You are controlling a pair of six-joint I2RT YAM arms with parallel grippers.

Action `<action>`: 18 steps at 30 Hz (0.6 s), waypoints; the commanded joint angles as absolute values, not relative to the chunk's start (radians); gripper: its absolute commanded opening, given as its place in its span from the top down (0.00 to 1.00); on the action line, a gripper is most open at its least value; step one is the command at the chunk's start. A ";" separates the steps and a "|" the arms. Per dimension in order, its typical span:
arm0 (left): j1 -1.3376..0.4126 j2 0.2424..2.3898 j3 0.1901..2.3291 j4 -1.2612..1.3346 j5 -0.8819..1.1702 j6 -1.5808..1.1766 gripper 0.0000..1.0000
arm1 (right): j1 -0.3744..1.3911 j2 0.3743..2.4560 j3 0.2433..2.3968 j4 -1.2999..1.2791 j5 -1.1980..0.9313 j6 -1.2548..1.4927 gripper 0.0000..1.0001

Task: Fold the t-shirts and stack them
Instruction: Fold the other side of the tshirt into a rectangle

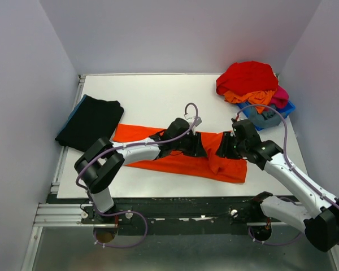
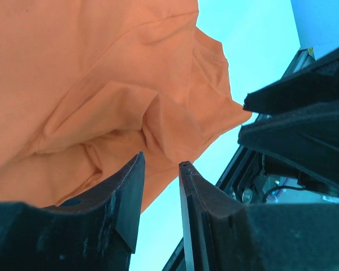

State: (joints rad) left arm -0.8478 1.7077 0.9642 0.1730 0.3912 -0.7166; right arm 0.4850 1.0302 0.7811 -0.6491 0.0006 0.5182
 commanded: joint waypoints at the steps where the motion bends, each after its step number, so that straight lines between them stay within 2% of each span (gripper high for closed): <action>1: -0.880 1.758 1.052 0.103 0.264 -0.666 0.58 | 0.489 0.986 0.762 -0.673 0.035 0.566 0.53; 11: -0.960 1.851 1.250 -0.173 -0.017 -0.589 0.57 | 0.489 0.969 0.746 -0.667 0.023 0.572 0.53; 16: -0.969 1.893 1.301 -0.213 -0.028 -0.584 0.57 | 0.489 0.969 0.747 -0.669 0.031 0.575 0.53; 18: -0.969 1.908 1.318 -0.225 -0.034 -0.586 0.61 | 0.489 0.968 0.746 -0.670 0.038 0.574 0.53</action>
State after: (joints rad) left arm -0.9646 1.8706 1.2762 -0.1467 0.0330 -0.6083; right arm 0.4850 0.9855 0.7521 -0.6521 0.0101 0.5617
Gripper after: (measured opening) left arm 0.424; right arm 0.468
